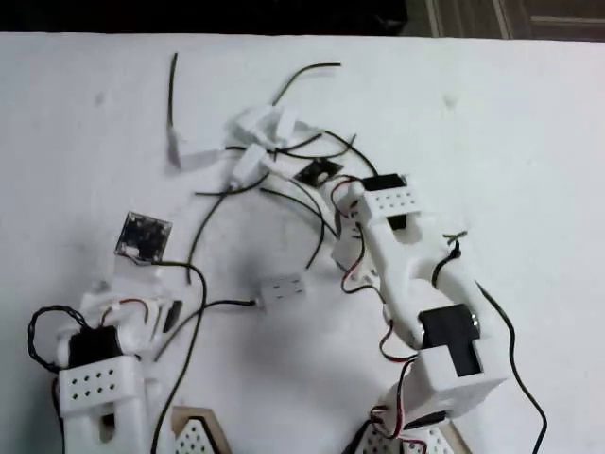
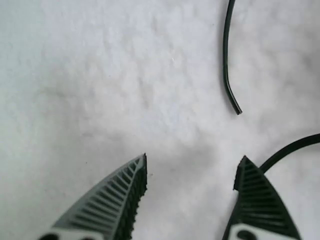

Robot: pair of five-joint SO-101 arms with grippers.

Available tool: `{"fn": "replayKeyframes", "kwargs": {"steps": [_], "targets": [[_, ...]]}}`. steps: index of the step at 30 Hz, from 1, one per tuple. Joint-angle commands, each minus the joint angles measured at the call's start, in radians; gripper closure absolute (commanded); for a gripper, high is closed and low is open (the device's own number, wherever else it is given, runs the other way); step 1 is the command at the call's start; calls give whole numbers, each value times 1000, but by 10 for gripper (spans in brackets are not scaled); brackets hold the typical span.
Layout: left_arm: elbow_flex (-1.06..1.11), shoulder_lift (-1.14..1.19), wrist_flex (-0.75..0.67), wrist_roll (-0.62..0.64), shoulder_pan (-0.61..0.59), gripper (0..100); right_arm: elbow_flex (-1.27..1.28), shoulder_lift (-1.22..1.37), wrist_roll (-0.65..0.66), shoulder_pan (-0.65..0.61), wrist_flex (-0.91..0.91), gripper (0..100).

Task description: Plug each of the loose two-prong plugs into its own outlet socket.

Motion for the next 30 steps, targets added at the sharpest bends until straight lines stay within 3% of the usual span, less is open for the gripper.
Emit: {"fn": "replayKeyframes", "kwargs": {"steps": [1,9,13,16,30], "targets": [[-6,-12,-17,-11,-8,718,-69,21,-51,-16,-2,843],[-6,-12,-15,-11,-8,718,-242,197,-112,-18,105,853],[-5,-12,-15,-11,-8,718,-354,225,-106,-18,193,974],[-5,-12,-15,-11,-8,718,-394,216,-104,-19,274,978],[-14,-13,-17,-3,-10,718,-364,-194,-114,-70,478,981]]}}
